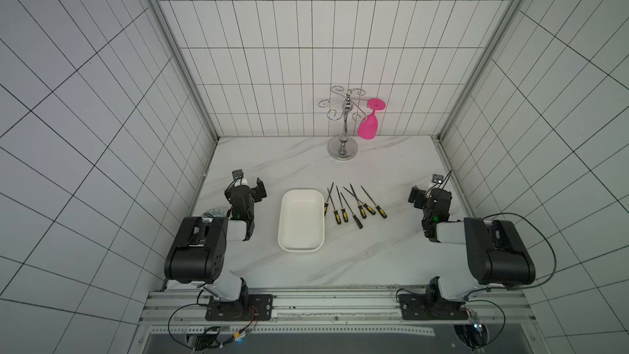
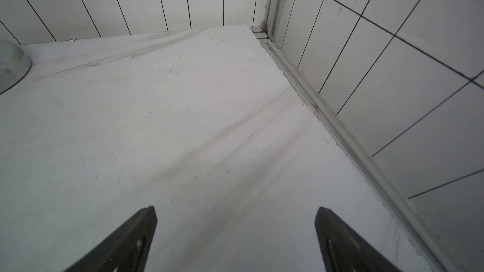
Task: Put the file tool into the storage box
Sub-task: Pick up the file tool from the center of the board.
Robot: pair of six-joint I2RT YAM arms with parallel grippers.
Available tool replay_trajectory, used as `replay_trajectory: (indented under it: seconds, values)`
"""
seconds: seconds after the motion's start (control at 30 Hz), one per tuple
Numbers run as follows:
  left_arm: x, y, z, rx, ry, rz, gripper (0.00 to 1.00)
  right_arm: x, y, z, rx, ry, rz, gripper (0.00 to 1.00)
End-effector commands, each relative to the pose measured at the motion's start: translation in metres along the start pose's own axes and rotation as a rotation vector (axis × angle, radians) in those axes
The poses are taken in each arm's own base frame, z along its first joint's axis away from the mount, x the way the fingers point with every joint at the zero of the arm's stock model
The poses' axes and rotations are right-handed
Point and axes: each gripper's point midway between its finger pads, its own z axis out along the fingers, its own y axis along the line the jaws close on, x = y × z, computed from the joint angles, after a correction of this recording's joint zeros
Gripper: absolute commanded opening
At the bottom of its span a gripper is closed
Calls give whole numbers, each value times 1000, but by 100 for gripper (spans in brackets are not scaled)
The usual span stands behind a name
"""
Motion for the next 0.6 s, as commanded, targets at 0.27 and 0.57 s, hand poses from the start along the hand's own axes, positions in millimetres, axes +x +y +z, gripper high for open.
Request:
replay_trajectory:
  seconds: [0.27, 0.57]
  values:
    - [-11, -3, -1, 13, -28, 0, 99, -11, -1, 1, -2, -19, 23, 99]
    - [-11, -2, -1, 10, -28, 1, 99, -10, -1, 1, -4, -13, 22, 99]
